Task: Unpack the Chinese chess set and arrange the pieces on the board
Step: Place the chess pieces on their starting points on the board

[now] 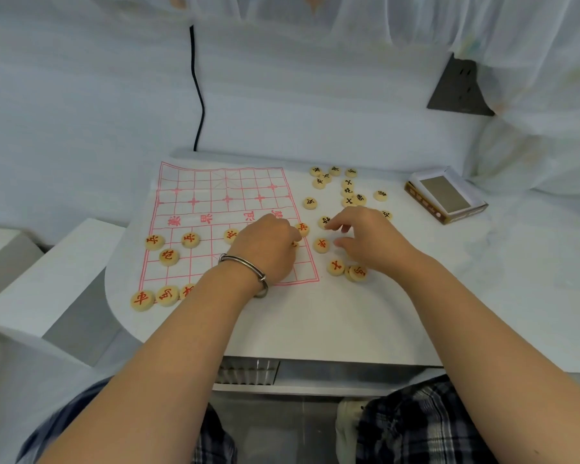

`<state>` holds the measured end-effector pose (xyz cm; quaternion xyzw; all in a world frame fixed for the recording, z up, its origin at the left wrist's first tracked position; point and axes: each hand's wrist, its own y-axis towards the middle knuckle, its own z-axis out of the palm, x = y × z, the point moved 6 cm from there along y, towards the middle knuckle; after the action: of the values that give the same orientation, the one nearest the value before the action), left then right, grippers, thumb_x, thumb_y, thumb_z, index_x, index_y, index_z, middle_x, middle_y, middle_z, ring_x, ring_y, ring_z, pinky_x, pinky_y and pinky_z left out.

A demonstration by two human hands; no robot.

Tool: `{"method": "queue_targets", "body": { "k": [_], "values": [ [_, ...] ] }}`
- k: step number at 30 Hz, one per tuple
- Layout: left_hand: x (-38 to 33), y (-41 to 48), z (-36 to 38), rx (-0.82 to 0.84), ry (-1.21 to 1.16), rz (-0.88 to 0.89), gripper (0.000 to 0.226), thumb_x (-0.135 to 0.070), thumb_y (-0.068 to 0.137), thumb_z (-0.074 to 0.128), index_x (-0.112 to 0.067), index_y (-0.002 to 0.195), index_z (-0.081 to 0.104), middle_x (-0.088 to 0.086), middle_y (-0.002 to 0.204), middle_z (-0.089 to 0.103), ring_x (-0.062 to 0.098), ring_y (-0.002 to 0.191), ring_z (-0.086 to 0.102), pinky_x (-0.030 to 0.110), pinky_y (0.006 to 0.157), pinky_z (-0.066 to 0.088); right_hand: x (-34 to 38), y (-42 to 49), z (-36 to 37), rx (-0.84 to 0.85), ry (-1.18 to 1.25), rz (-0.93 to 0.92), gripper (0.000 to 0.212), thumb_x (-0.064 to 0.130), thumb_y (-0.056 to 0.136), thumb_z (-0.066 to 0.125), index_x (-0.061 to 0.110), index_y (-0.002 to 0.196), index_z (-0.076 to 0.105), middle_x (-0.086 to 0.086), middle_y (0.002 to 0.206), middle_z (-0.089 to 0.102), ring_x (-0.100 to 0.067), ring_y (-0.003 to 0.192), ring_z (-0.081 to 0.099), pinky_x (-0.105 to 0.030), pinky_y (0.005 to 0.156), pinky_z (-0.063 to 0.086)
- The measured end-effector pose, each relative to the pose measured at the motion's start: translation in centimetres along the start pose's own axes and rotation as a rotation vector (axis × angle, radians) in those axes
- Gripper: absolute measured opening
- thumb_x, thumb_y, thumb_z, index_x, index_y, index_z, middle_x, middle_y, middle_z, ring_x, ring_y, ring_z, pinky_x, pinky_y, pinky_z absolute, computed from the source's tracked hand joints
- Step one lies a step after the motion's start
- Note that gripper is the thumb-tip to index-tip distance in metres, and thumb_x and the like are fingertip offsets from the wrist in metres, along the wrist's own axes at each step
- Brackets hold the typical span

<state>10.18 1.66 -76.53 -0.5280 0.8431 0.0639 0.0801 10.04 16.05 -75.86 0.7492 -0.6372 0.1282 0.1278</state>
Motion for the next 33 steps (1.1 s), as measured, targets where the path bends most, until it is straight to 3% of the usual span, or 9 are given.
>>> {"method": "queue_targets", "body": {
  "k": [4, 10, 14, 19, 22, 29, 33],
  "values": [
    [0.6, -0.5, 0.1, 0.0, 0.004, -0.009, 0.035, -0.014, 0.095, 0.037, -0.017, 0.12, 0.061, 0.006, 0.115, 0.06, 0.023, 0.106, 0.052, 0.037, 0.087, 0.049, 0.3, 0.2, 0.7, 0.004, 0.018, 0.001, 0.034, 0.016, 0.086, 0.065, 0.017, 0.12, 0.062, 0.003, 0.114, 0.061, -0.013, 0.109, 0.051, -0.021, 0.086, 0.039],
    [1.0, -1.4, 0.7, 0.008, 0.003, -0.003, 0.035, -0.014, 0.094, 0.037, -0.018, 0.118, 0.062, 0.004, 0.113, 0.061, 0.023, 0.104, 0.052, 0.04, 0.086, 0.049, 1.2, 0.7, 2.3, 0.041, -0.018, -0.008, 0.031, 0.013, 0.084, 0.066, 0.017, 0.115, 0.066, 0.0, 0.112, 0.062, -0.013, 0.098, 0.055, -0.021, 0.079, 0.039],
    [1.2, -2.1, 0.8, 0.014, -0.016, 0.007, 0.04, -0.014, 0.094, 0.037, -0.024, 0.127, 0.058, 0.004, 0.113, 0.06, 0.024, 0.103, 0.052, 0.039, 0.085, 0.049, 2.5, -0.2, 0.8, -0.049, 0.017, -0.053, 0.029, 0.017, 0.086, 0.065, 0.018, 0.115, 0.065, 0.005, 0.102, 0.06, -0.007, 0.091, 0.045, -0.021, 0.078, 0.034],
    [1.5, -3.4, 1.8, 0.076, -0.051, 0.101, 0.033, -0.023, 0.091, 0.045, -0.031, 0.115, 0.065, -0.001, 0.115, 0.062, 0.019, 0.103, 0.051, 0.037, 0.087, 0.048, 4.4, -3.1, 1.8, 0.032, -0.051, -0.159, 0.029, 0.013, 0.087, 0.062, 0.02, 0.114, 0.066, 0.004, 0.111, 0.063, -0.014, 0.105, 0.047, -0.025, 0.091, 0.038],
    [1.3, -4.1, 2.1, 0.119, -0.074, 0.158, 0.031, -0.023, 0.089, 0.047, -0.032, 0.11, 0.068, -0.005, 0.115, 0.064, 0.014, 0.109, 0.046, 0.037, 0.089, 0.047, 4.2, -3.7, 2.5, 0.062, -0.152, -0.172, 0.028, 0.017, 0.089, 0.06, 0.02, 0.116, 0.065, 0.004, 0.114, 0.063, -0.015, 0.109, 0.045, -0.024, 0.089, 0.032],
    [1.5, -4.4, 2.4, 0.15, -0.083, 0.155, 0.032, -0.025, 0.088, 0.047, -0.033, 0.111, 0.067, -0.004, 0.121, 0.059, 0.013, 0.113, 0.046, 0.036, 0.092, 0.047, 3.6, -3.6, 2.6, 0.061, -0.162, -0.145, 0.031, 0.021, 0.084, 0.064, 0.018, 0.115, 0.065, 0.003, 0.11, 0.064, -0.016, 0.106, 0.046, -0.026, 0.089, 0.035],
    [0.8, -4.5, 2.5, 0.148, -0.082, 0.184, 0.03, -0.024, 0.089, 0.046, -0.029, 0.109, 0.068, -0.004, 0.118, 0.062, 0.015, 0.112, 0.045, 0.037, 0.091, 0.047, 1.9, -3.7, -0.1, -0.091, 0.015, -0.06, 0.026, 0.013, 0.089, 0.059, 0.017, 0.114, 0.066, 0.002, 0.107, 0.063, -0.016, 0.108, 0.048, -0.022, 0.088, 0.035]
  ]
}}
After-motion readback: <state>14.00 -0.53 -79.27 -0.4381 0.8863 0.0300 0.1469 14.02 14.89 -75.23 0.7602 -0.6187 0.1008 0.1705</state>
